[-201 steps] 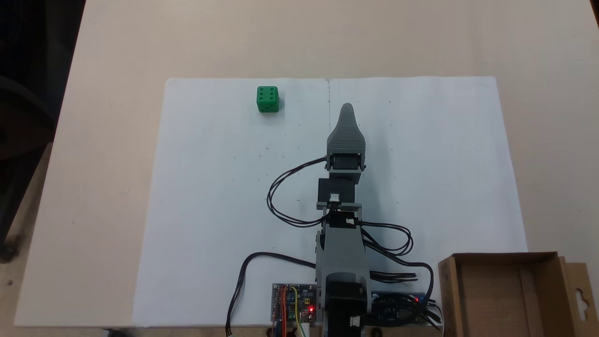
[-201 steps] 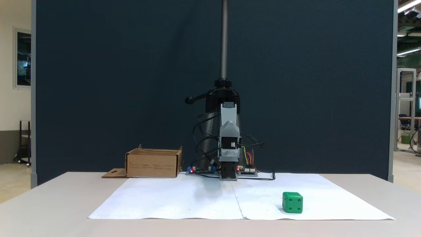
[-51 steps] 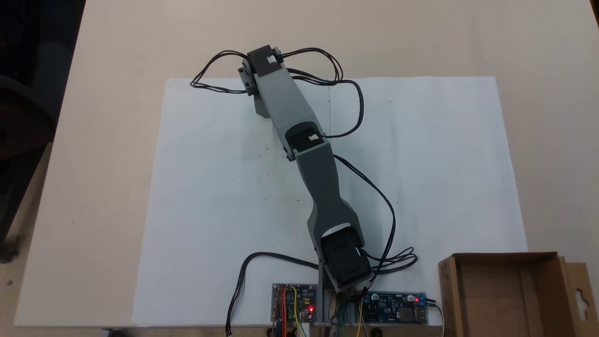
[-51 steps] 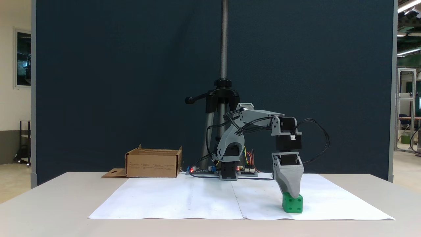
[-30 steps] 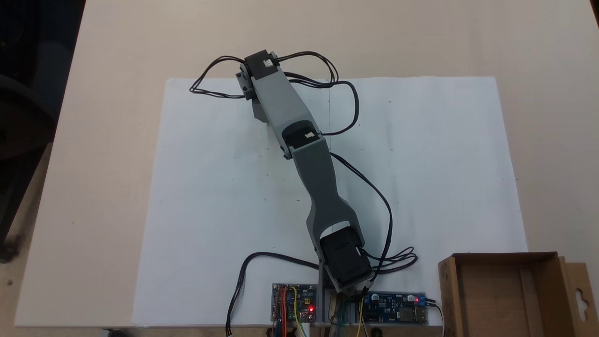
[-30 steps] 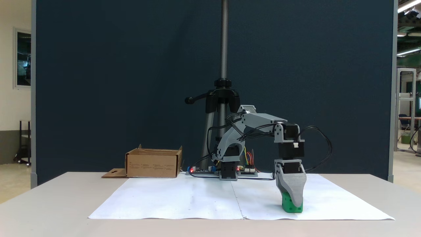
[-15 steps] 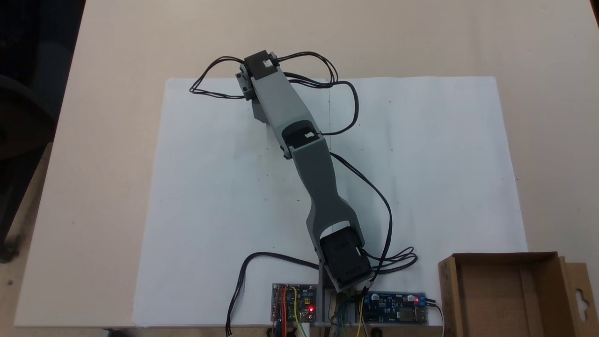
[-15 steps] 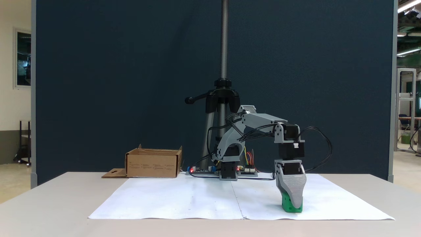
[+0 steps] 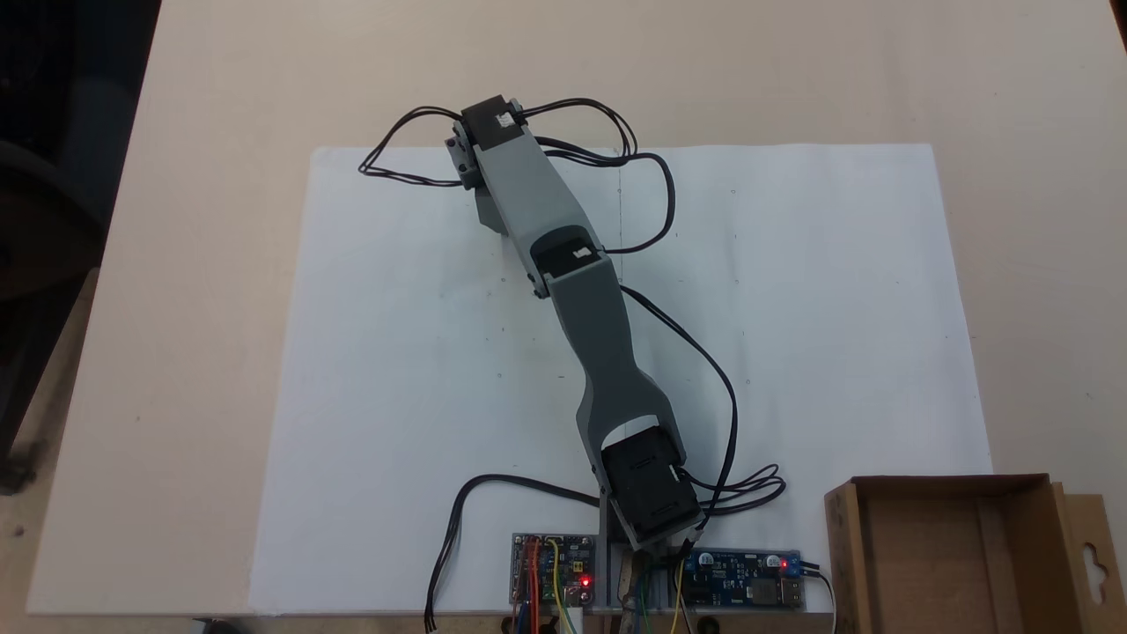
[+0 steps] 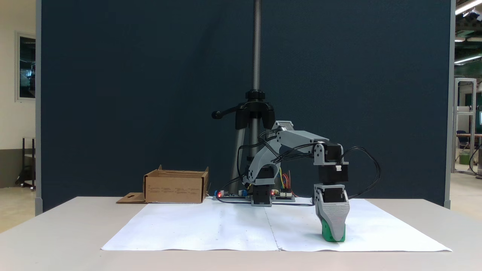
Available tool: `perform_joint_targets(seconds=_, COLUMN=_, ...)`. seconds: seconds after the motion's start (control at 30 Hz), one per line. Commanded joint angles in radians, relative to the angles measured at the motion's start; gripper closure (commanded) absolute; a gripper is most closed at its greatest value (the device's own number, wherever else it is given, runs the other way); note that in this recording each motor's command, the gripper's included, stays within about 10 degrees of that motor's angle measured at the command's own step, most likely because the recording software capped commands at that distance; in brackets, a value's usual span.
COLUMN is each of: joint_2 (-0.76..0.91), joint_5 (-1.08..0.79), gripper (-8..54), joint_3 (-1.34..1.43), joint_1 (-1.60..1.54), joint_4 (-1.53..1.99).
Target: Grasp a green dice and put it in the bin.
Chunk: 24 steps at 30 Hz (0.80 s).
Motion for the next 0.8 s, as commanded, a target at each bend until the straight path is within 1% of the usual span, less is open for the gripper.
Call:
perform_joint_targets(seconds=0.0, joint_2=0.017, joint_5=0.069, gripper=19.2, joint_3=-0.041, joint_1=-0.009, joint_4=-0.017)
perform_joint_targets(seconds=0.13, joint_2=0.017, joint_5=0.071, gripper=24.7, joint_3=-0.035, joint_1=-0.009, joint_4=0.005)
perform_joint_targets(seconds=0.2, joint_2=0.017, joint_5=0.071, gripper=24.9, joint_3=-0.035, joint_1=-0.009, joint_4=0.026)
perform_joint_targets(seconds=0.27, joint_2=0.017, joint_5=0.072, gripper=32.7, joint_3=-0.035, joint_1=-0.009, joint_4=0.044)
perform_joint_targets(seconds=0.5, joint_2=0.048, joint_5=0.094, gripper=33.3, joint_3=-0.035, joint_1=0.000, joint_4=0.123)
perform_joint_targets(seconds=0.77, joint_2=0.184, joint_5=0.129, gripper=33.3, joint_3=-0.035, joint_1=0.118, joint_4=0.250)
